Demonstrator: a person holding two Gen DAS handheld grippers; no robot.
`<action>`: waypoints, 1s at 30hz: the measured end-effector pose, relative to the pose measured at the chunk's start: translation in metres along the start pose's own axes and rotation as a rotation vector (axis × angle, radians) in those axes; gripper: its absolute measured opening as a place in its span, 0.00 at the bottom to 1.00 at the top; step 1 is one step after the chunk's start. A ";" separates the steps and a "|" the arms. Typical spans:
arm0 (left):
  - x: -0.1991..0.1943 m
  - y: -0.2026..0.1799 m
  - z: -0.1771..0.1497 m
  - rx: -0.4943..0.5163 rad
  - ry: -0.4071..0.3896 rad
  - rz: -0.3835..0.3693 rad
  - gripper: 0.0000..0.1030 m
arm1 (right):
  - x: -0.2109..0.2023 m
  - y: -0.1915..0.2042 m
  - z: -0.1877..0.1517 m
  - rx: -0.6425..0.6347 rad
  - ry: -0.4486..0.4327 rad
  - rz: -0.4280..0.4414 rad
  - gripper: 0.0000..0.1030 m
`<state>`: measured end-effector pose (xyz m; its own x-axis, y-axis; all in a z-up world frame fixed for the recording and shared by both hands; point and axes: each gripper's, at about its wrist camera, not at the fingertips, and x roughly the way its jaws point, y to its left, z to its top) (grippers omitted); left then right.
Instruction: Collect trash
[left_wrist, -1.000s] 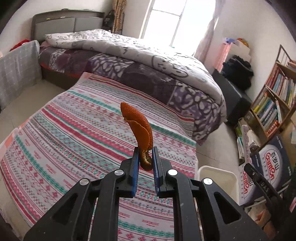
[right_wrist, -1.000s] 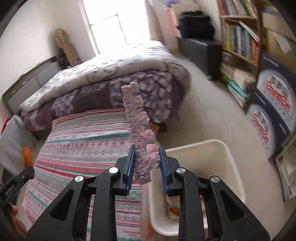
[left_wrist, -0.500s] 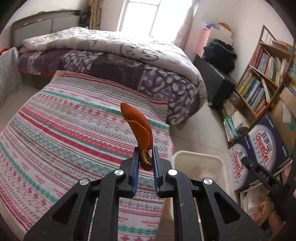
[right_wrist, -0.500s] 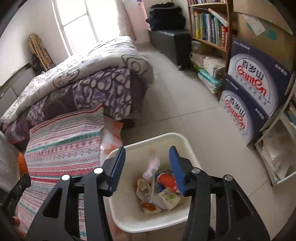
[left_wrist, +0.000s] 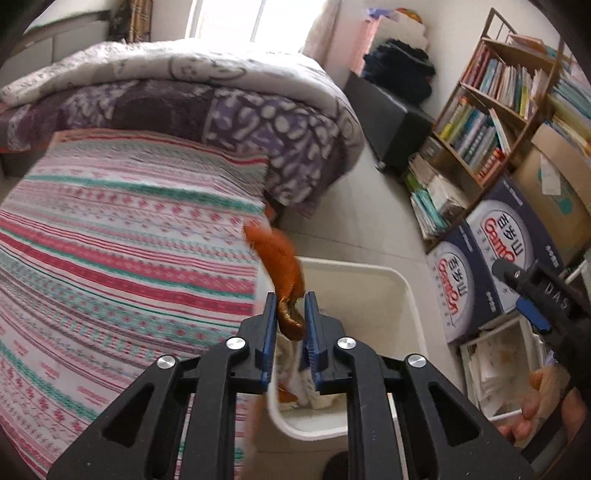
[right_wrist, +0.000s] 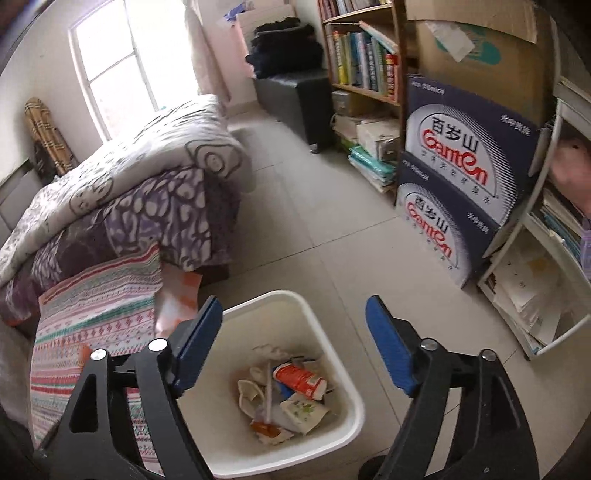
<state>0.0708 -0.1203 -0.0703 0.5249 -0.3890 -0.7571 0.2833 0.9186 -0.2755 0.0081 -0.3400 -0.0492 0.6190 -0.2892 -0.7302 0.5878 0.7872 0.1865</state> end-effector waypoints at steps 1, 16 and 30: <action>0.004 -0.003 0.000 0.006 0.016 -0.021 0.36 | -0.001 0.000 0.001 0.002 -0.005 -0.005 0.82; -0.049 0.016 0.006 -0.010 -0.126 0.086 0.90 | -0.056 0.027 -0.007 -0.078 -0.191 -0.051 0.93; -0.129 0.080 0.015 -0.070 -0.351 0.347 0.93 | -0.091 0.100 -0.053 -0.186 -0.265 0.074 0.93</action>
<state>0.0376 0.0024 0.0143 0.8204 -0.0487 -0.5698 -0.0041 0.9958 -0.0909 -0.0168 -0.2058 0.0018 0.7848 -0.3399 -0.5183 0.4461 0.8903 0.0917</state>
